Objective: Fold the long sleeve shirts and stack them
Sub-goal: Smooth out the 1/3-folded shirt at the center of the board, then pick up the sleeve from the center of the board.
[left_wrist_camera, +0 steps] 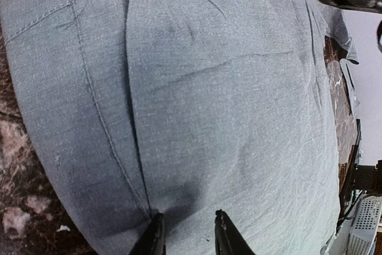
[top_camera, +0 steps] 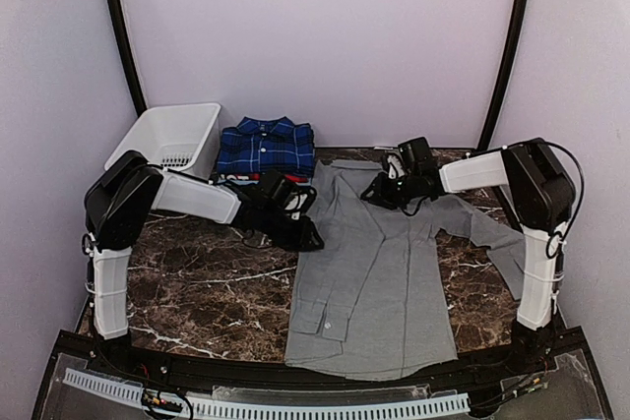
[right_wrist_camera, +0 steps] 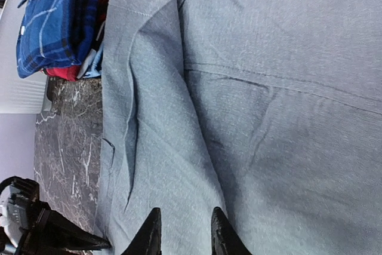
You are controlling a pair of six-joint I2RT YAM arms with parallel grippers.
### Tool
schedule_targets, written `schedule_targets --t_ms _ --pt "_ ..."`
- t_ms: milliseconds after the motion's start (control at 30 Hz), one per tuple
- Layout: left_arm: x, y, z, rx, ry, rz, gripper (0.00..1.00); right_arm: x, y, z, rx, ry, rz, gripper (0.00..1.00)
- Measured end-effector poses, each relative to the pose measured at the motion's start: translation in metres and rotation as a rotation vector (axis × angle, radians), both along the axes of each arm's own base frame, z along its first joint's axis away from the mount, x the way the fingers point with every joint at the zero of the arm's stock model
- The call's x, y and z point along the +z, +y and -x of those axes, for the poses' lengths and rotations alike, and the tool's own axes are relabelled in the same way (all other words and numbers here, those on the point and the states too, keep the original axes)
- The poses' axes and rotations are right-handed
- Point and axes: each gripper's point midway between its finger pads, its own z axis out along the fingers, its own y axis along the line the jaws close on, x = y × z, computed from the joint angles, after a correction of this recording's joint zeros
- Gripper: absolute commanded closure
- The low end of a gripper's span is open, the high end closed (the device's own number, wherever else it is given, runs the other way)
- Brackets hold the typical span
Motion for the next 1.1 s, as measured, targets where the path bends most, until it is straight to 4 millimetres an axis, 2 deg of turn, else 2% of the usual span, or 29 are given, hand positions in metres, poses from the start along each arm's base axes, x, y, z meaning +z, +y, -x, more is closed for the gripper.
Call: schedule_targets --t_ms 233,367,533,667,733,867,1100 --pt "0.002 0.008 0.008 -0.022 0.013 -0.039 0.70 0.065 -0.039 0.020 -0.101 -0.116 0.031 0.67" --pt "0.005 0.011 0.014 -0.032 0.029 -0.051 0.68 0.084 -0.071 0.037 -0.191 -0.152 0.072 0.61" --pt "0.030 0.009 0.017 -0.049 0.025 -0.017 0.63 0.090 -0.118 0.070 -0.339 -0.160 0.143 0.45" --pt "0.062 0.003 0.016 -0.075 -0.007 0.021 0.59 0.092 -0.152 0.092 -0.463 -0.157 0.189 0.24" --pt "0.079 0.001 0.016 -0.088 -0.023 0.043 0.57 0.091 -0.169 0.100 -0.534 -0.146 0.219 0.18" --pt "0.102 0.000 0.020 -0.111 -0.043 0.077 0.55 0.082 -0.207 0.119 -0.688 -0.113 0.273 0.14" --pt "0.104 0.003 0.027 -0.132 -0.028 0.073 0.54 0.060 -0.272 0.149 -0.917 -0.036 0.335 0.16"
